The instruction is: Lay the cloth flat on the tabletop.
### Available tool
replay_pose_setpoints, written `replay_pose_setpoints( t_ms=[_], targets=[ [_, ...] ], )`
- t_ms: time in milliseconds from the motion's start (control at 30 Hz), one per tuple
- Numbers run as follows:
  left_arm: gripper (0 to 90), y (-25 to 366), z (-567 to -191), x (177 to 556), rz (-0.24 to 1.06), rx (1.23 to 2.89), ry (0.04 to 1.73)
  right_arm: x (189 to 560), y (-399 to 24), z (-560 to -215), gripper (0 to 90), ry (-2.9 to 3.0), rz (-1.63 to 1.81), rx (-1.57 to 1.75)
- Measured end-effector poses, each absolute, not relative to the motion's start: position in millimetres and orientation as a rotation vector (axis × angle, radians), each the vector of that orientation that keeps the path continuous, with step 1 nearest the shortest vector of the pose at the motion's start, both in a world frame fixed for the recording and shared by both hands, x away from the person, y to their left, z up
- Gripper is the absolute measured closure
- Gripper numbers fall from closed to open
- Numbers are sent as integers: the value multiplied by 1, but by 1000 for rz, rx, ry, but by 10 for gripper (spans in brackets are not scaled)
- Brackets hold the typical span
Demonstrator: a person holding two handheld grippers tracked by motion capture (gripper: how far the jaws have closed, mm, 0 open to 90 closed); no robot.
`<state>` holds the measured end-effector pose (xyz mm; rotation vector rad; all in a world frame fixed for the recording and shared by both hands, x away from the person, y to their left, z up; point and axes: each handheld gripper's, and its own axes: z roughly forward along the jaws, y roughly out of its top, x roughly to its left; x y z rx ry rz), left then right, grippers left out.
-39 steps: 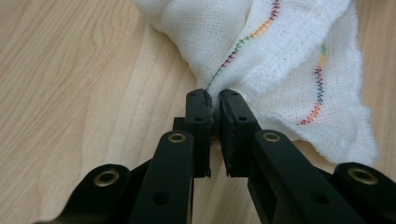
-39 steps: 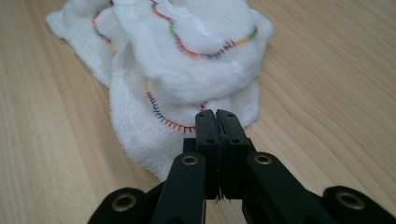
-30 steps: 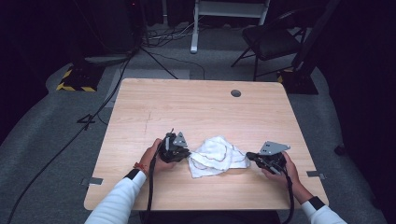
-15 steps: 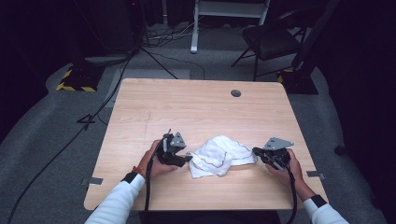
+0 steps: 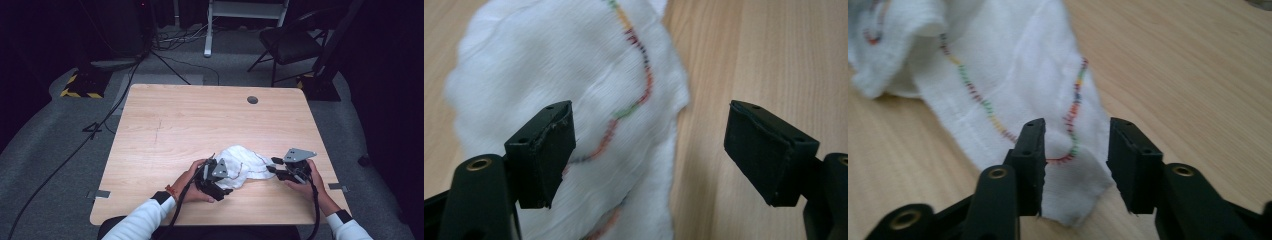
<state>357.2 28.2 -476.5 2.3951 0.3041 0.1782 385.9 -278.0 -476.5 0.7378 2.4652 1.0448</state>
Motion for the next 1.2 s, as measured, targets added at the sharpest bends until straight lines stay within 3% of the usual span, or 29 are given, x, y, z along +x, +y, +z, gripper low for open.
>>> replay_pose_setpoints(
  t_ms=[133, 200, 267, 467, 600, 667, 767, 800, 1200],
  targets=[
    [223, 18, -485, 358, 174, 2439, 279, 380, -270, -475, 478, 2517, 1082, 663],
    [277, 19, -487, 362, 158, 2439, 294, 379, -265, -478, 443, 2545, 1070, 635],
    [414, 21, -487, 366, 169, 2424, 314, 379, -264, -481, 440, 2565, 1061, 622],
    [558, 28, -487, 374, 156, 2428, 320, 383, -266, -488, 449, 2594, 1039, 649],
    [711, 32, -485, 374, 170, 2446, 298, 386, -269, -492, 534, 2600, 1021, 679],
    [729, 35, -484, 375, 162, 2440, 298, 386, -270, -492, 569, 2599, 1020, 678],
    [830, 40, -480, 373, 187, 2418, 280, 384, -271, -491, 804, 2584, 976, 643],
    [839, 44, -475, 372, 198, 2391, 272, 383, -271, -490, 845, 2578, 957, 634],
    [859, 82, -444, 381, 290, 2220, 379, 385, -284, -460, 874, 2420, 1106, 678]
  ],
)
